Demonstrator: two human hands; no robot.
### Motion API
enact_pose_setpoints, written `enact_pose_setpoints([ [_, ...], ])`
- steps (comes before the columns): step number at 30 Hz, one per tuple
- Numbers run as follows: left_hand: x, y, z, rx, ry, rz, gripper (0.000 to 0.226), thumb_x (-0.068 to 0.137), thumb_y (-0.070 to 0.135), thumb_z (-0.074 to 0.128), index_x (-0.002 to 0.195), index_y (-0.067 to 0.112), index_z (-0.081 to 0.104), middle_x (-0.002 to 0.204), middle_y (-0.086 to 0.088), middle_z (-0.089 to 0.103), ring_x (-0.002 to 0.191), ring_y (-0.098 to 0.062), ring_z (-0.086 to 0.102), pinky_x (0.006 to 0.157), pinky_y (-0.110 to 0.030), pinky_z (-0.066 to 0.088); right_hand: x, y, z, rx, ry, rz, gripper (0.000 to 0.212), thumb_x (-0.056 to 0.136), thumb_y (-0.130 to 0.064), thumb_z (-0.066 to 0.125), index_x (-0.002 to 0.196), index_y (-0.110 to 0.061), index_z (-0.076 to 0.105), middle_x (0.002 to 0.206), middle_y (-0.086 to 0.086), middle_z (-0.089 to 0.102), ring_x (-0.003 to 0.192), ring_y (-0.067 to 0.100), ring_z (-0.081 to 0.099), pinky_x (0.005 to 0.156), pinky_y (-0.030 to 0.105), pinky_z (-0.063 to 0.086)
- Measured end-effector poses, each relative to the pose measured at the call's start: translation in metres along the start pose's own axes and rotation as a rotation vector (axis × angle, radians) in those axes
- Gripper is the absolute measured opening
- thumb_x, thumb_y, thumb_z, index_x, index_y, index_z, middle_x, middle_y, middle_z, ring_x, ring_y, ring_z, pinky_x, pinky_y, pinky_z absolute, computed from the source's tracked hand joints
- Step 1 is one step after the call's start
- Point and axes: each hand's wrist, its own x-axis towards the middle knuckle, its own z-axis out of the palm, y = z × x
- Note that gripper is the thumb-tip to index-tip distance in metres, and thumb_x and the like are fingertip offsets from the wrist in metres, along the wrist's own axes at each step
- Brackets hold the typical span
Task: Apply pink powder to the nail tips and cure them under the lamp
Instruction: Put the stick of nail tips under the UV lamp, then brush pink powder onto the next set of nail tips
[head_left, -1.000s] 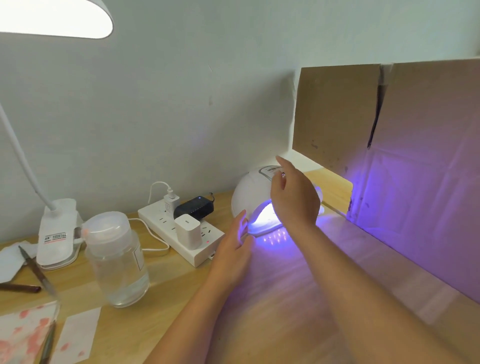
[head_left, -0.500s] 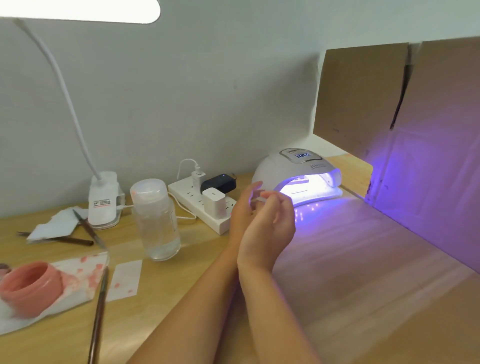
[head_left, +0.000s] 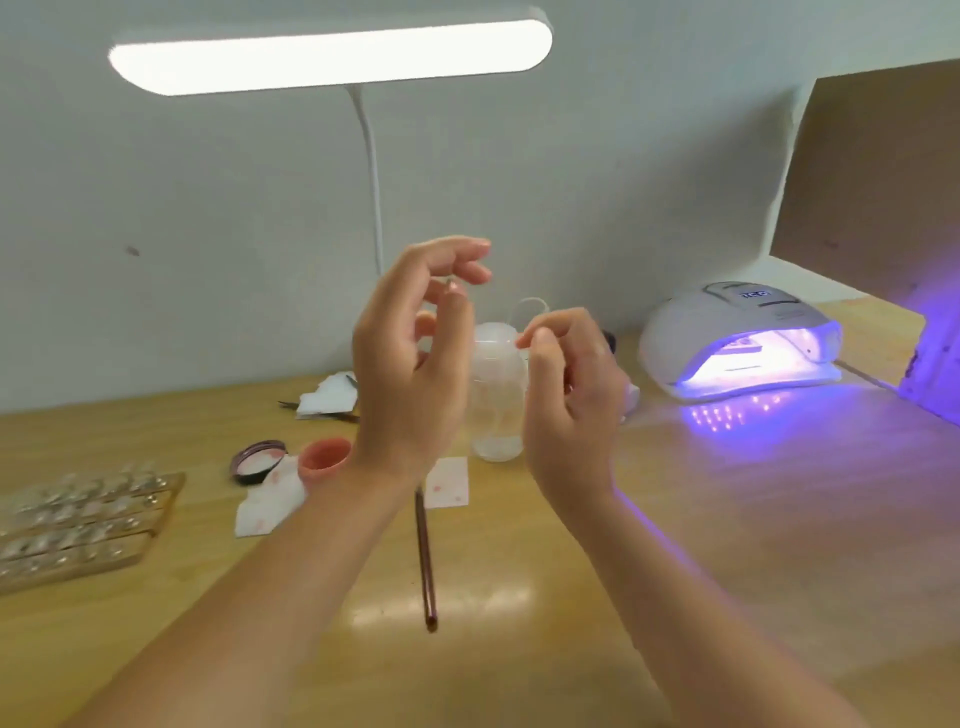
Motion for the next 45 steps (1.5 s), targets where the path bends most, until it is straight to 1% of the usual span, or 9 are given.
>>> enact_pose_setpoints([
  [8,-0.039,-0.053,-0.169,0.508,-0.089,0.005,0.025,0.086,0.017,0.037,0.095,0.03,0.057,0.092,0.03,0.055,0.072,0.006,0.047,0.068,-0.007,0.035,-0.052,0.003,0.019,-0.393,-0.788,-0.048,0.024,0.086,-0.04,0.046,0.075,-0.022,0.055,0.044,-0.013,0.035,0.046,0.008,0.041,0.043,0.017,0.024],
  [14,-0.07,-0.08,-0.247,0.734,-0.065,-0.161,0.038,0.081,0.021,0.036,0.106,0.005,0.059,0.097,-0.009,0.059,0.092,0.022,0.041,0.079,-0.004,0.03,-0.063,-0.001,0.028,-0.809,-1.127,0.087,0.019,0.088,-0.04,0.045,0.096,-0.023,0.041,0.082,-0.006,0.061,0.072,0.016,0.052,0.058,0.029,0.039],
  [23,-0.072,-0.109,-0.294,0.771,0.297,-0.449,0.039,0.081,-0.004,0.037,0.117,0.002,0.05,0.087,0.019,0.043,0.077,0.012,0.043,0.076,-0.002,0.029,-0.062,-0.003,0.03,-0.779,-1.1,0.145,0.012,0.093,-0.031,0.041,0.104,-0.029,0.045,0.071,-0.013,0.049,0.07,0.012,0.051,0.053,0.025,0.038],
  [27,-0.07,-0.112,-0.303,0.728,0.422,-0.573,0.033,0.088,0.0,0.037,0.118,0.002,0.05,0.098,-0.009,0.053,0.089,-0.025,0.051,0.086,-0.035,0.04,-0.05,-0.014,0.037,-0.267,-0.758,0.298,0.023,0.091,-0.016,0.048,0.088,-0.029,0.066,0.057,-0.004,0.054,0.053,0.015,0.048,0.054,0.027,0.044],
  [30,-0.07,-0.115,-0.303,0.641,0.48,-0.685,0.033,0.09,0.007,0.035,0.12,0.006,0.049,0.106,-0.018,0.054,0.094,-0.027,0.052,0.089,-0.045,0.042,-0.052,-0.031,0.056,0.004,-0.593,0.333,0.038,0.09,-0.006,0.044,0.087,-0.041,0.06,0.07,-0.012,0.066,0.071,0.014,0.061,0.065,0.027,0.049],
  [33,-0.071,-0.114,-0.301,0.608,0.541,-0.738,0.034,0.089,0.013,0.032,0.118,0.011,0.05,0.099,-0.011,0.052,0.098,-0.031,0.055,0.087,-0.056,0.045,-0.069,-0.046,0.083,0.009,-0.676,0.265,0.043,0.084,-0.001,0.053,0.093,-0.043,0.052,0.079,-0.033,0.064,0.081,-0.003,0.063,0.07,0.01,0.047],
  [36,-0.07,-0.11,-0.297,0.598,0.572,-0.754,0.033,0.089,0.014,0.032,0.116,0.013,0.051,0.094,-0.005,0.052,0.093,-0.029,0.056,0.084,-0.057,0.046,-0.092,-0.05,0.113,-0.061,-0.762,0.211,0.029,0.083,-0.014,0.066,0.087,-0.038,0.049,0.079,-0.026,0.064,0.08,-0.007,0.059,0.068,0.009,0.041],
  [41,-0.07,-0.108,-0.297,0.569,0.583,-0.774,0.031,0.09,0.013,0.032,0.114,0.014,0.051,0.092,-0.003,0.051,0.094,-0.03,0.055,0.085,-0.056,0.046,-0.128,-0.053,0.149,-0.175,-0.875,-0.106,0.01,0.097,-0.023,0.047,0.103,-0.015,0.043,0.053,-0.014,0.046,0.05,0.014,0.047,0.046,0.029,0.028],
  [45,-0.07,-0.107,-0.296,0.537,0.606,-0.793,0.031,0.089,0.013,0.031,0.112,0.017,0.051,0.081,0.003,0.05,0.084,-0.021,0.05,0.085,-0.055,0.047,-0.142,-0.049,0.166,-0.289,-0.985,-0.1,0.028,0.1,-0.034,0.029,0.12,-0.018,0.042,0.076,0.005,0.065,0.072,0.029,0.06,0.055,0.035,0.04],
])
